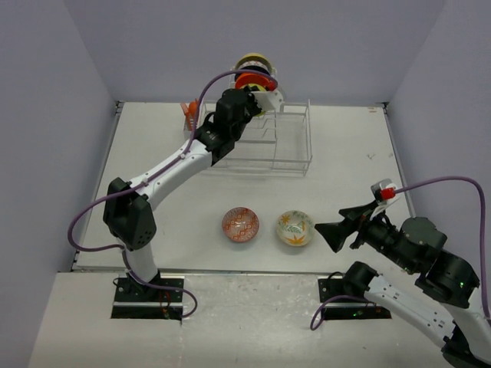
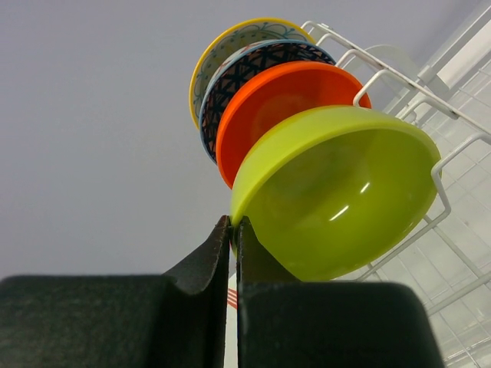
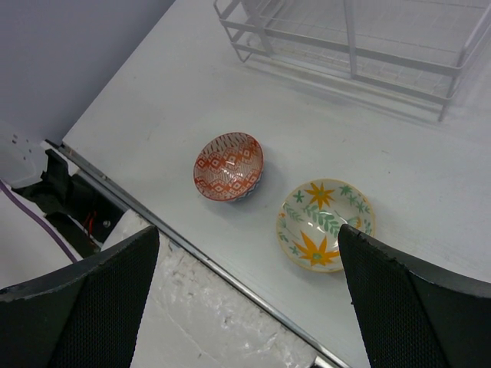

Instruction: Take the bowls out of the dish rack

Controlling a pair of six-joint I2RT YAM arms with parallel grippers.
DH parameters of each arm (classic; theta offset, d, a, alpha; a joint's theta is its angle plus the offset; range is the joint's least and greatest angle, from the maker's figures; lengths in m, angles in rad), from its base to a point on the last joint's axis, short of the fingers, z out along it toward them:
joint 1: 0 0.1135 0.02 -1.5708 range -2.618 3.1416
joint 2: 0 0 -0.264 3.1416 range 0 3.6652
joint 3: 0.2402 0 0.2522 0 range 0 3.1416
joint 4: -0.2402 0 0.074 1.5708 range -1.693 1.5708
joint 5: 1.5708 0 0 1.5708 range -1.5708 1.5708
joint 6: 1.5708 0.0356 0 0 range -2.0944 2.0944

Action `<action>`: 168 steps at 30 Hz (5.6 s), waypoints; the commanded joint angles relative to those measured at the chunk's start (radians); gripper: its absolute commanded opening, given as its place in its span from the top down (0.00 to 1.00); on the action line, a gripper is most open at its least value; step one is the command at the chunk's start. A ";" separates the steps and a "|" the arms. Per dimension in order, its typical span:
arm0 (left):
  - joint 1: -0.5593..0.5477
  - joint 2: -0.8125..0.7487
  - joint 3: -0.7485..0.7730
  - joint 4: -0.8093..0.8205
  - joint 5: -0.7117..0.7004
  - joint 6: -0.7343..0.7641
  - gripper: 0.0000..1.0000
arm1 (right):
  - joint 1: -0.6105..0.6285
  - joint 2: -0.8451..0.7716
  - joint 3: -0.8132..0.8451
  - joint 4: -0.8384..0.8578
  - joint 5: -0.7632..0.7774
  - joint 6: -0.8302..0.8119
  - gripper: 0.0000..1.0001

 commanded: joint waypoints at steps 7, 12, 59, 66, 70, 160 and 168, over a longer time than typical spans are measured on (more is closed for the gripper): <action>-0.018 -0.086 -0.032 0.131 0.043 -0.021 1.00 | -0.002 0.007 0.042 0.018 0.037 -0.022 0.01; -0.018 -0.095 -0.042 0.148 0.060 -0.021 1.00 | -0.002 0.013 0.033 0.023 0.071 -0.013 0.01; -0.038 -0.650 -0.232 -0.592 -0.377 -1.080 1.00 | -0.003 0.185 0.114 0.070 0.066 -0.036 0.01; 0.047 -0.851 -0.616 -0.737 -0.278 -1.580 1.00 | -0.002 0.211 0.134 0.073 0.013 -0.036 0.01; 0.158 -0.945 -0.814 -0.695 -0.174 -1.709 1.00 | -0.002 0.231 0.146 0.080 -0.019 -0.036 0.01; 0.226 -1.477 -0.888 -0.593 -0.149 -1.122 0.00 | -0.261 1.748 1.029 0.935 0.367 -1.041 0.93; 0.226 -1.482 -0.891 -0.589 -0.148 -1.120 0.00 | -0.261 1.679 0.944 1.006 0.373 -1.025 1.00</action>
